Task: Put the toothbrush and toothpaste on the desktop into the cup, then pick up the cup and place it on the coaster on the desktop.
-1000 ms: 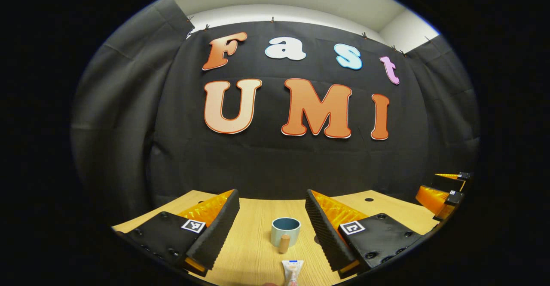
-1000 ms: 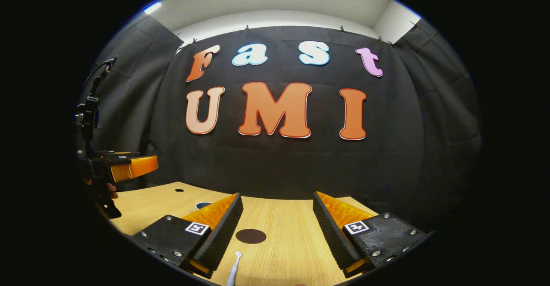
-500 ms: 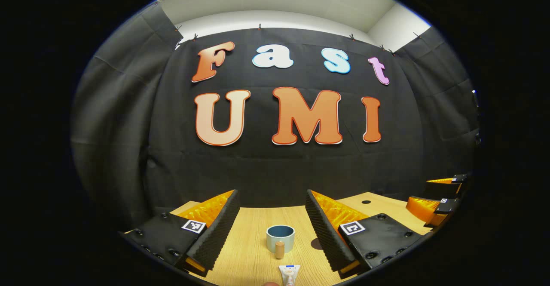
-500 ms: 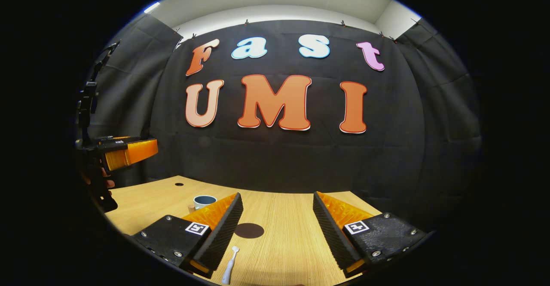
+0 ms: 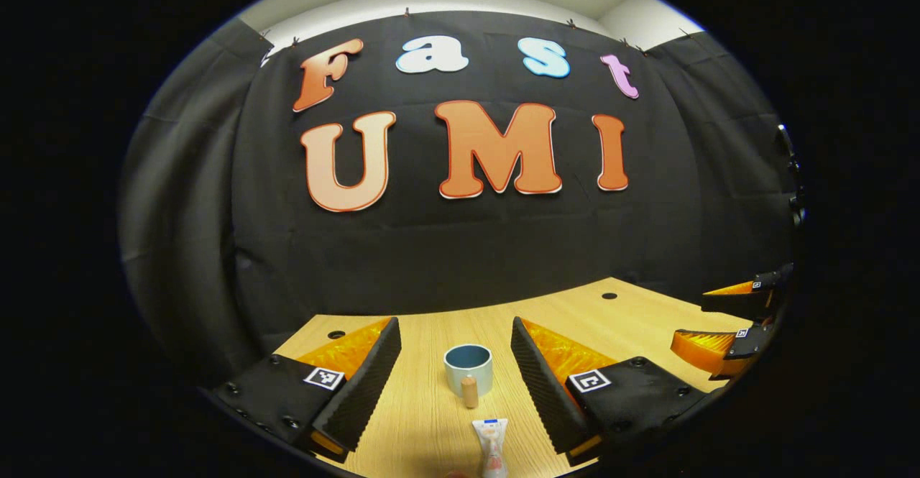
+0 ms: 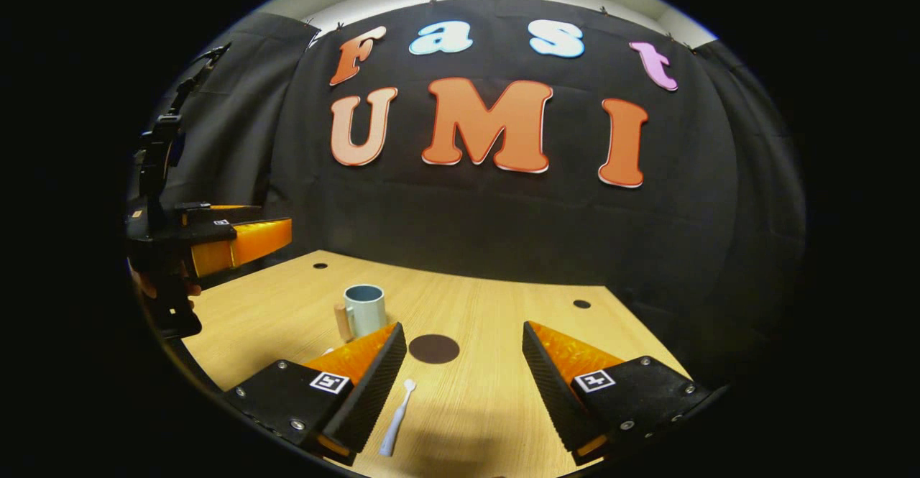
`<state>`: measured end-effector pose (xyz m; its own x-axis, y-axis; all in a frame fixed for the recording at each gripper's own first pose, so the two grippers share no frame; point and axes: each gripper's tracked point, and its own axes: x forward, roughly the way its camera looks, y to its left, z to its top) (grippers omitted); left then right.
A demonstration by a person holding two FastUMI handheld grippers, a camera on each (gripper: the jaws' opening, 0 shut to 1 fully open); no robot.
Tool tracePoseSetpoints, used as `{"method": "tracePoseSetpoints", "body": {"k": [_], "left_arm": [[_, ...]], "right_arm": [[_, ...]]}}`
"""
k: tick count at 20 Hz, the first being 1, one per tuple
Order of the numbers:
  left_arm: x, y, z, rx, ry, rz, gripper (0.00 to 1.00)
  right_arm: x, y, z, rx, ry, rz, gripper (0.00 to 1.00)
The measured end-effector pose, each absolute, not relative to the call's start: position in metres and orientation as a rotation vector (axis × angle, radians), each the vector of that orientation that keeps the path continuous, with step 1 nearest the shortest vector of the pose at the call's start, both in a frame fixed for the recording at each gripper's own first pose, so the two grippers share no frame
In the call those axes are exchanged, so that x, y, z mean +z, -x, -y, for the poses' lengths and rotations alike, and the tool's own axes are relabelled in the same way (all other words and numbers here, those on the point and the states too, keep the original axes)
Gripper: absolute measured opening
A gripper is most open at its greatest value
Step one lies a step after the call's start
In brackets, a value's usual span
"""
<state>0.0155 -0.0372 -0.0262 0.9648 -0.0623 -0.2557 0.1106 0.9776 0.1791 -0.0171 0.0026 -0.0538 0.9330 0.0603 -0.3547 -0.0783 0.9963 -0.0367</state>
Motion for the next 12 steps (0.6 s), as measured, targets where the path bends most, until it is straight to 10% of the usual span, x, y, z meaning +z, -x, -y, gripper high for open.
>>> {"method": "tracePoseSetpoints", "body": {"k": [12], "left_arm": [[-0.114,-0.015,0.063,-0.262,-0.133,-0.684,0.95]], "right_arm": [[-0.124,0.033,-0.012,0.126,-0.073,-0.763,0.95]]}}
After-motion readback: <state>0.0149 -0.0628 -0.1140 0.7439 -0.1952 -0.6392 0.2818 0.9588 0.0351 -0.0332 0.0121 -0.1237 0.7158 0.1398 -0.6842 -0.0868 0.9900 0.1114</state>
